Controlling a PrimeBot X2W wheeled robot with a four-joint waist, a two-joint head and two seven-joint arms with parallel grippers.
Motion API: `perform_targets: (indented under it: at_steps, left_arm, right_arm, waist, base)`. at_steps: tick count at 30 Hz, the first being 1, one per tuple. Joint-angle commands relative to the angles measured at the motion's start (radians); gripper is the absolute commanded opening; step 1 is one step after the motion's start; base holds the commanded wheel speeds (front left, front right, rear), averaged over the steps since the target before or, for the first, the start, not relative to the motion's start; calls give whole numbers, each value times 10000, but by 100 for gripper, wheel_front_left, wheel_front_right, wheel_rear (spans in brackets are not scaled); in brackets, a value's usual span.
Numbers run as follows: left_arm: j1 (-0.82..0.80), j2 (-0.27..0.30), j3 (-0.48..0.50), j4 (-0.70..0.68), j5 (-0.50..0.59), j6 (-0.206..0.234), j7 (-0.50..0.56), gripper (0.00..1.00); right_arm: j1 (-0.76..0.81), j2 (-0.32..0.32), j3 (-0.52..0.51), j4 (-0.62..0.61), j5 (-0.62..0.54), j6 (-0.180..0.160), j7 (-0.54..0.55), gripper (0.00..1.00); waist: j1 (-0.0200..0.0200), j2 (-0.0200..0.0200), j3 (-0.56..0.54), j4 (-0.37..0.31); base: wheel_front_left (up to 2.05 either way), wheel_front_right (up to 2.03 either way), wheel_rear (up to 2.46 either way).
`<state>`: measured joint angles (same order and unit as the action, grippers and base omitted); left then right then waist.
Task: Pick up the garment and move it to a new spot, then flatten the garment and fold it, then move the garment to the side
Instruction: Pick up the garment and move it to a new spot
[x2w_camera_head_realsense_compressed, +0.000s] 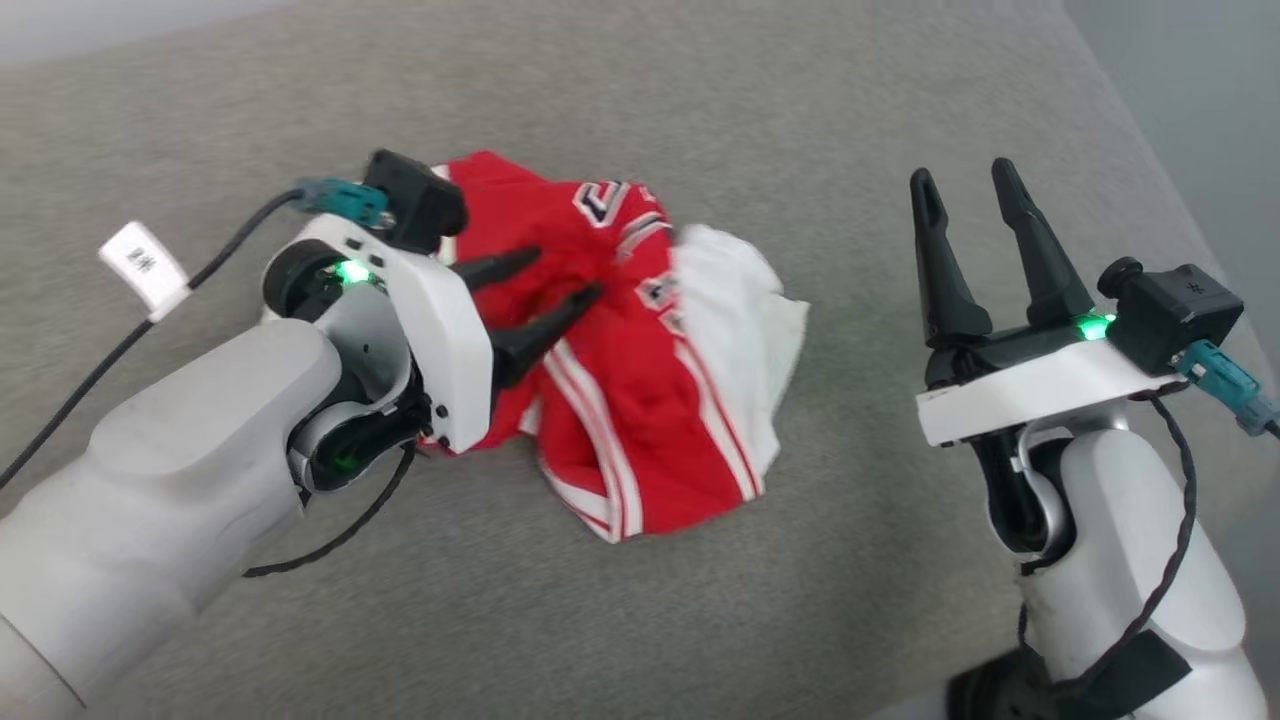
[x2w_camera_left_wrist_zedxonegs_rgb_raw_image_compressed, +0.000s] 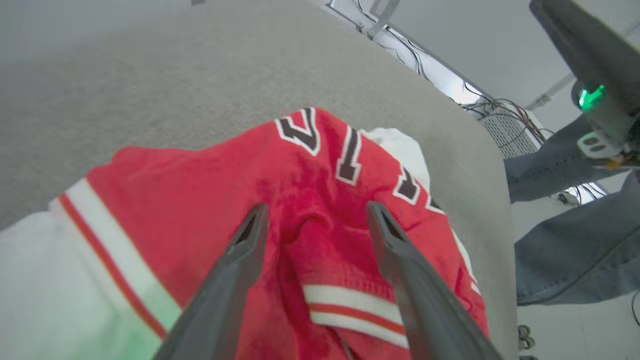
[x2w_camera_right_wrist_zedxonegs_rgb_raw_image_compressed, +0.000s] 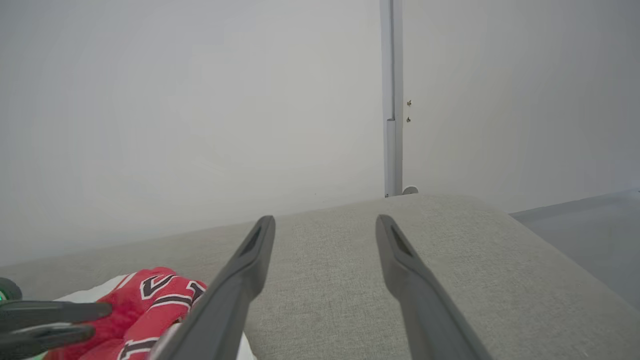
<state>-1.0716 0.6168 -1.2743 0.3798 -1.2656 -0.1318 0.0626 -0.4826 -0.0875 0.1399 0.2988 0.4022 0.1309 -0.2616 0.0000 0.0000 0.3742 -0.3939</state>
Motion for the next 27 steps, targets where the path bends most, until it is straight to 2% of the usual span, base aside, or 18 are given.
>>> perform_targets:
  at_steps: [1,8,13,15,17,20,25,26,27]
  left_arm:
    - [110,-8,13,64,-150,25,-312,100]
    - [1194,-15,107,775,-549,25,-2568,100]
    - [2495,-109,590,1259,-1514,25,-3187,100]
    - [3043,-152,810,1450,-1439,25,-3269,100]
    - [3569,-219,1389,1562,-1453,25,-3281,100]
    - [4511,-265,2439,1759,-861,25,-3283,100]
    - [6159,-436,4420,1782,231,25,-3287,100]
    - [6159,-436,4420,1782,231,25,-3287,100]
    - [6503,-468,4818,1766,480,25,-3286,100]
  right_arm:
    - [-2,-107,11,80,-42,-3,-44,100]
    - [219,-651,69,610,-266,-3,-45,100]
    - [496,-1057,59,953,-234,-3,-42,100]
    - [732,-1251,-52,1052,-213,-3,-37,100]
    - [989,-1410,-160,1112,-172,-3,-35,100]
    - [1393,-1648,-310,1147,-168,-3,-19,100]
    - [2166,-1882,-557,1097,-90,-3,64,100]
    - [2166,-1882,-557,1097,-90,-3,64,100]
    - [2320,-1906,-634,1070,-54,-3,86,100]
  waist:
    - [0,0,-405,575]
    - [0,0,-1213,2033]
    - [0,0,-1814,3052]
    - [0,0,-2079,3433]
    - [0,0,-2296,3772]
    - [0,0,-2558,4177]
    - [0,0,-2952,4626]
    - [0,0,-2952,4626]
    - [0,0,-3029,4690]
  base:
    - [0,0,0]
    - [0,0,0]
    - [0,0,0]
    - [0,0,0]
    - [0,0,0]
    - [0,0,0]
    - [0,0,0]
    - [0,0,0]
    - [0,0,0]
